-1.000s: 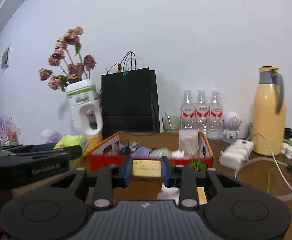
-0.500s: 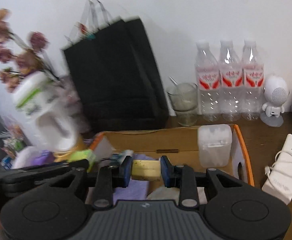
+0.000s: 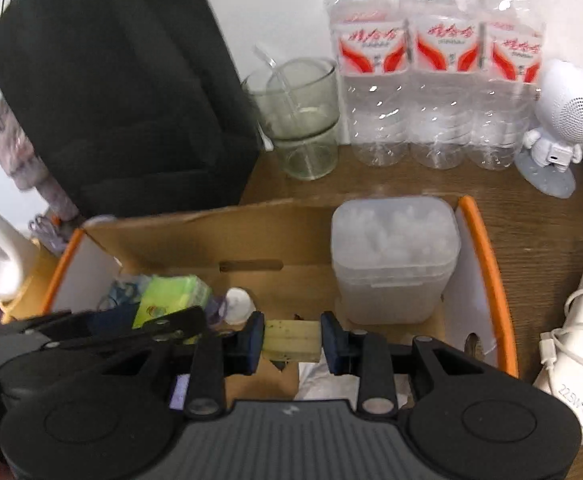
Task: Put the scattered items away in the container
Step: 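Carry the tissue pack and soap bar over the box and lower them, then open both grippers and withdraw them from the box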
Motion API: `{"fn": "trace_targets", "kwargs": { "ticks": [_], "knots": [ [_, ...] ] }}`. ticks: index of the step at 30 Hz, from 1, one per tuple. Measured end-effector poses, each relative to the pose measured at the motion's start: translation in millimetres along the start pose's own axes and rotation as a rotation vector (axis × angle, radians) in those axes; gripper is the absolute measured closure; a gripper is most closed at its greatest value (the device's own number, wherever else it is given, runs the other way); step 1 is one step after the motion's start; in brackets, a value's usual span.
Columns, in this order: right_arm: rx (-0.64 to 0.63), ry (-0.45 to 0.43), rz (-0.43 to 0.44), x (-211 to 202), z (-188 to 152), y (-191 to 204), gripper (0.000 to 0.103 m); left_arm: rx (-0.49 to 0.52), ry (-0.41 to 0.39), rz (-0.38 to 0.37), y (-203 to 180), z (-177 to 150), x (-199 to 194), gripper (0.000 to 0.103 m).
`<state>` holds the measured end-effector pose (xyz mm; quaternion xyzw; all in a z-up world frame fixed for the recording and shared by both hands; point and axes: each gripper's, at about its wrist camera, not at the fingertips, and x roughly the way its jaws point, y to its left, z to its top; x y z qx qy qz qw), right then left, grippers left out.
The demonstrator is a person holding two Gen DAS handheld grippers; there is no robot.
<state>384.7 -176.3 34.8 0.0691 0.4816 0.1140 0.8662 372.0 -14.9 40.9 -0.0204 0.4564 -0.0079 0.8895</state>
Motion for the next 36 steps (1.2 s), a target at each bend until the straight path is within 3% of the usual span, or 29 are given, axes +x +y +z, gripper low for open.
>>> {"fn": "trace_targets", "kwargs": {
  "ticks": [2,4,6,8,12,13,15,18,24,28,36],
  "knots": [
    [-0.025,0.027,-0.028,7.4,-0.4,1.2,0.071,0.008,0.0,0.001,2.2,0.7,0.1,0.042],
    [-0.031,0.05,-0.022,10.7,0.4,-1.1,0.064,-0.025,0.009,-0.009,11.4,1.3,-3.5,0.035],
    [-0.026,0.056,-0.025,6.7,0.5,-5.9,0.045,-0.053,0.007,-0.023,19.5,0.2,-8.8,0.028],
    [-0.029,0.045,-0.036,-1.8,-0.5,-10.2,0.036,-0.046,-0.005,-0.044,22.7,-2.7,-17.4,0.022],
    [-0.025,0.072,-0.065,-19.2,0.9,-21.7,0.03,0.009,0.017,-0.019,18.7,-1.3,-31.7,0.012],
    [-0.014,0.086,-0.066,-23.0,0.9,-24.4,0.029,0.019,0.035,-0.019,17.9,1.0,-35.3,0.001],
    [-0.007,0.123,-0.061,-28.4,0.7,-27.6,0.021,0.044,0.082,-0.032,15.3,4.3,-36.1,0.0],
    [-0.008,0.177,-0.066,-34.9,-2.9,-27.5,0.019,0.063,0.161,-0.01,14.3,3.2,-37.7,0.0],
    [-0.002,0.155,-0.083,-61.1,-10.5,-21.8,0.019,0.041,0.149,0.006,20.4,-3.6,-67.5,0.0],
    [-0.004,0.093,-0.069,-81.7,-15.0,-14.2,0.019,0.024,0.086,0.051,21.0,-12.5,-91.5,0.0],
    [-0.047,0.007,-0.067,-117.0,-39.6,5.8,0.019,0.029,0.006,0.053,15.0,-38.6,-130.8,0.0]
  ]
}}
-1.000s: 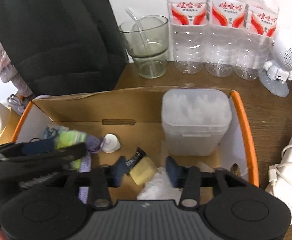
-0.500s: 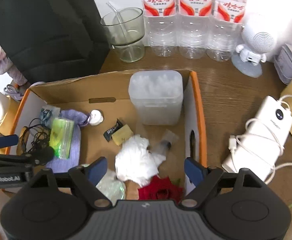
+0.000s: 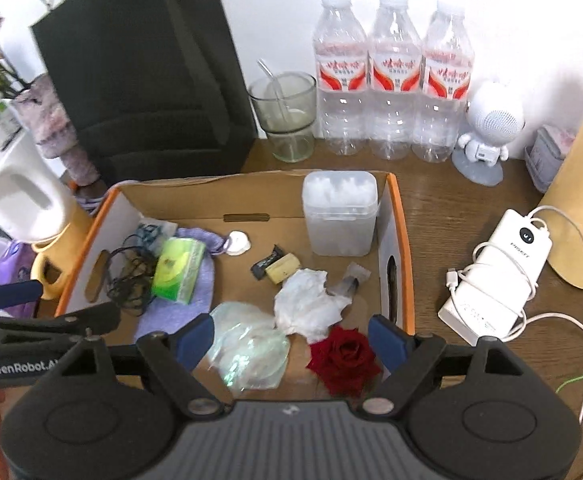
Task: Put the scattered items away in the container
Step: 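Open both grippers and withdraw them from the box, then grasp the white-and-yellow plush toy with the left gripper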
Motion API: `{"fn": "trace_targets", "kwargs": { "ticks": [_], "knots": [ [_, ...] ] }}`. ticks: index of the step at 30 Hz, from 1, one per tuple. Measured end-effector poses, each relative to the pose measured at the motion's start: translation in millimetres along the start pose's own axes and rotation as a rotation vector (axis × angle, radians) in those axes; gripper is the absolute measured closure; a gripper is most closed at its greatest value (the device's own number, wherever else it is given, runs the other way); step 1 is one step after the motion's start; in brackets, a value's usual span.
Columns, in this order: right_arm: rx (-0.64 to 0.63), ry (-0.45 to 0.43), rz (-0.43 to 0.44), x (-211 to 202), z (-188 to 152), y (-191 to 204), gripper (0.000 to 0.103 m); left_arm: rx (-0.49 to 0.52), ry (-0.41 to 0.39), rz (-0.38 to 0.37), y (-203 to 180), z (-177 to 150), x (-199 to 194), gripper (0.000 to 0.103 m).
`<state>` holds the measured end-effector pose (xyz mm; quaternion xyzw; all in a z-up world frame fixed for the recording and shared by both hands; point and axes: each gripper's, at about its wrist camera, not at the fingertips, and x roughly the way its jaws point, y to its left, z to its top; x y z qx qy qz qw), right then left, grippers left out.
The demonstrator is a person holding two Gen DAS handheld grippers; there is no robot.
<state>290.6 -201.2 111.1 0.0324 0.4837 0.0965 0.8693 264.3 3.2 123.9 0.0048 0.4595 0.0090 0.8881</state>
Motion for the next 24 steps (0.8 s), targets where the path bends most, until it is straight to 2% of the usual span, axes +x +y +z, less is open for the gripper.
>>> {"fn": "trace_targets", "kwargs": {
  "ticks": [4,10,13,16,19,20,24],
  "knots": [
    [-0.038,-0.101,-0.013,-16.8,-24.6,8.0,0.019,-0.016,-0.087,-0.01,1.2,-27.1,-22.7,0.0],
    [-0.097,-0.288,-0.033,-39.4,-66.8,19.9,0.019,0.019,-0.342,0.035,-4.6,-71.9,-52.9,0.0],
    [-0.118,-0.385,-0.025,-51.6,-86.5,24.6,0.019,0.018,-0.434,0.01,-6.0,-94.7,-60.1,0.0],
    [-0.13,-0.462,-0.025,-59.4,-108.7,25.5,0.019,-0.014,-0.479,-0.027,-3.8,-118.8,-64.8,0.0],
    [-0.124,-0.52,0.006,-68.1,-147.8,22.3,0.016,-0.036,-0.547,-0.051,-1.0,-154.7,-72.3,0.0],
    [-0.122,-0.528,0.022,-69.8,-161.6,20.9,0.012,-0.021,-0.569,-0.062,-0.2,-168.0,-73.9,0.0],
    [-0.067,-0.521,0.072,-74.9,-214.9,19.7,0.011,0.029,-0.575,-0.046,-1.1,-207.3,-76.0,0.0]
  ]
}}
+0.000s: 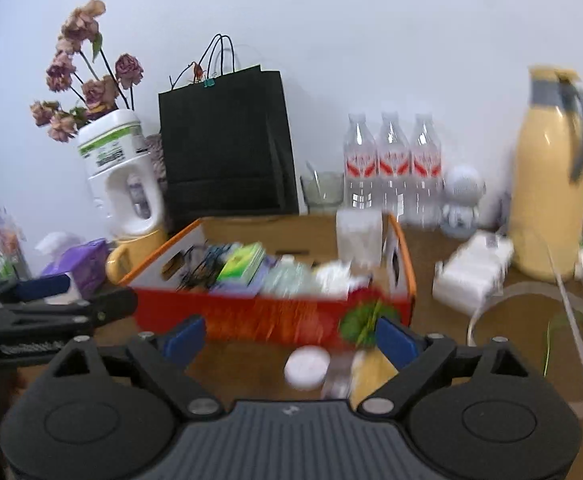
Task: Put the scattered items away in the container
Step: 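Grasp the white-and-yellow plush toy with the left gripper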
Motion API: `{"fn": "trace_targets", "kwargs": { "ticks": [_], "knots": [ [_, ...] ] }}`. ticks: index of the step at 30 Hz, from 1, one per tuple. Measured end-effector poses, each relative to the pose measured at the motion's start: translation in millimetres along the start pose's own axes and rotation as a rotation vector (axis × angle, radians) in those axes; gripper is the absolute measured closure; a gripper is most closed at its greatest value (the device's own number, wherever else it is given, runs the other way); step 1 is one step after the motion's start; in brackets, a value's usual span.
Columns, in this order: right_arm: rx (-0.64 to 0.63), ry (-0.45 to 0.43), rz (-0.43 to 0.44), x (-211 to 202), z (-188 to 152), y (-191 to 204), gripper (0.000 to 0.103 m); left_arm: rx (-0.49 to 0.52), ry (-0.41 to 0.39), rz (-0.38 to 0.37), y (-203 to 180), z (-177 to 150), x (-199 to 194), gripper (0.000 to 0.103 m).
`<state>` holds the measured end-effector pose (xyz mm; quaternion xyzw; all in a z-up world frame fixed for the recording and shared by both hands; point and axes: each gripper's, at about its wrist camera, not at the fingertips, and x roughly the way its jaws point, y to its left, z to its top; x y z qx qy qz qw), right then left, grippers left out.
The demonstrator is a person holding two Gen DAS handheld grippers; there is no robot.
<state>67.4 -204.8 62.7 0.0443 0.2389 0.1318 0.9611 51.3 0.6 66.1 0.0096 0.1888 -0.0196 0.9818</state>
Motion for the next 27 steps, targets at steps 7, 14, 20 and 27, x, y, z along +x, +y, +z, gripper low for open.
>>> {"fn": "trace_targets", "kwargs": {
  "ticks": [7,14,20,27],
  "knots": [
    [0.056,0.005,-0.007,-40.4,-39.6,-5.0,0.011,-0.012,0.052,-0.156,-5.2,-35.6,-30.4,0.0],
    [0.202,-0.07,-0.098,-59.7,-23.3,-53.1,0.011,0.14,0.081,-0.467,-67.1,-30.9,8.7,0.0],
    [0.232,-0.035,-0.188,-65.3,-24.9,-84.2,0.011,0.388,0.187,-0.512,-123.4,-28.3,66.4,0.0],
    [0.24,0.001,-0.241,-57.0,-34.7,-100.6,0.011,0.283,0.282,-0.655,-108.9,-33.1,75.3,0.051]
  ]
}}
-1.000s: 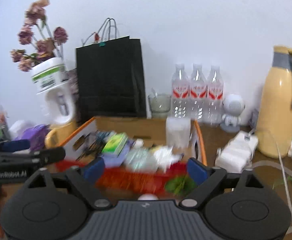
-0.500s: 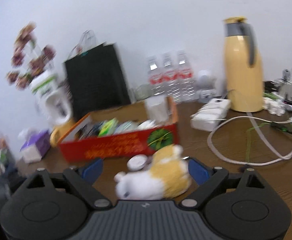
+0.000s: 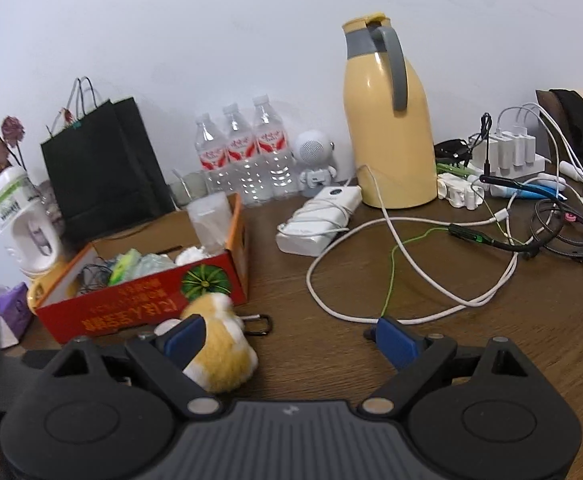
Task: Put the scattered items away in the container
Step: 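Grasp the small clear packet on the table with the right gripper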
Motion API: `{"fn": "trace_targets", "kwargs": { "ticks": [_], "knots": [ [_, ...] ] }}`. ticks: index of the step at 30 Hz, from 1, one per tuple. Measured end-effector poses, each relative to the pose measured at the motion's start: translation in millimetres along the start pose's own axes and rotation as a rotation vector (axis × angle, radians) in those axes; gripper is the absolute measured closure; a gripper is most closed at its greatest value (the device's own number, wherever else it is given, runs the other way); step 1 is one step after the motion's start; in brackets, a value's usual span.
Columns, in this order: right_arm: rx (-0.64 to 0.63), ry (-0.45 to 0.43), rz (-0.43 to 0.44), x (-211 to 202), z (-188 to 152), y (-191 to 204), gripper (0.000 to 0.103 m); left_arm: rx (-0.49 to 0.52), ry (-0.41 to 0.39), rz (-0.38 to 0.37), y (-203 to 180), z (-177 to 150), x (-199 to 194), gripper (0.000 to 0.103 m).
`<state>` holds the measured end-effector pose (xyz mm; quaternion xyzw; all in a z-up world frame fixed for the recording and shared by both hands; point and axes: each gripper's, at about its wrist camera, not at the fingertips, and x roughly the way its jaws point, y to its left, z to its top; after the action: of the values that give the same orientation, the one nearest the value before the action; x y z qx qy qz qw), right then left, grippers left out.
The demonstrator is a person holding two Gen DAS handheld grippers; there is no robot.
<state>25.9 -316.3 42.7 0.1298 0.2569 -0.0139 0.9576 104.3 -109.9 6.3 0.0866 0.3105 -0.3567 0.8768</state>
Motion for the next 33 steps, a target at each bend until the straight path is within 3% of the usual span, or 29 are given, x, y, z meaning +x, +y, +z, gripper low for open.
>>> {"fn": "trace_targets", "kwargs": {
  "ticks": [5,8,11,13,14,15,20,22,24,33],
  "knots": [
    [-0.033,0.029,-0.006,20.0,-1.8,9.9,0.011,-0.068,-0.211,0.074,-17.0,-8.4,-65.9,0.053],
    [-0.055,0.056,0.017,29.8,-4.5,14.8,0.012,-0.106,-0.338,0.227,-16.7,-19.5,-113.4,0.053],
    [-0.096,0.102,0.079,46.3,-8.1,32.4,0.017,-0.18,-0.332,0.428,1.0,-35.9,-133.2,0.053],
    [-0.148,0.115,0.132,59.8,-11.0,51.1,0.026,-0.266,-0.288,0.503,17.3,-47.0,-135.0,0.053],
    [-0.174,0.129,0.149,67.5,-12.6,61.0,0.037,-0.306,-0.274,0.528,24.4,-51.8,-134.4,0.053],
    [-0.196,0.154,0.151,75.8,-13.9,71.7,0.046,-0.33,-0.268,0.542,29.3,-54.3,-133.6,0.053],
    [-0.268,0.187,0.166,94.6,-21.8,102.4,0.051,-0.359,-0.303,0.568,33.3,-61.7,-139.5,0.052],
    [-0.289,0.188,0.162,97.9,-23.7,110.0,0.062,-0.355,-0.296,0.571,36.2,-58.8,-135.5,0.052],
    [-0.318,0.198,0.142,99.3,-26.8,116.2,0.084,-0.361,-0.295,0.564,34.9,-59.3,-135.6,0.052],
    [-0.391,0.176,0.08,99.1,-39.0,123.3,0.084,-0.365,-0.331,0.579,25.8,-61.0,-149.5,0.052]
  ]
}}
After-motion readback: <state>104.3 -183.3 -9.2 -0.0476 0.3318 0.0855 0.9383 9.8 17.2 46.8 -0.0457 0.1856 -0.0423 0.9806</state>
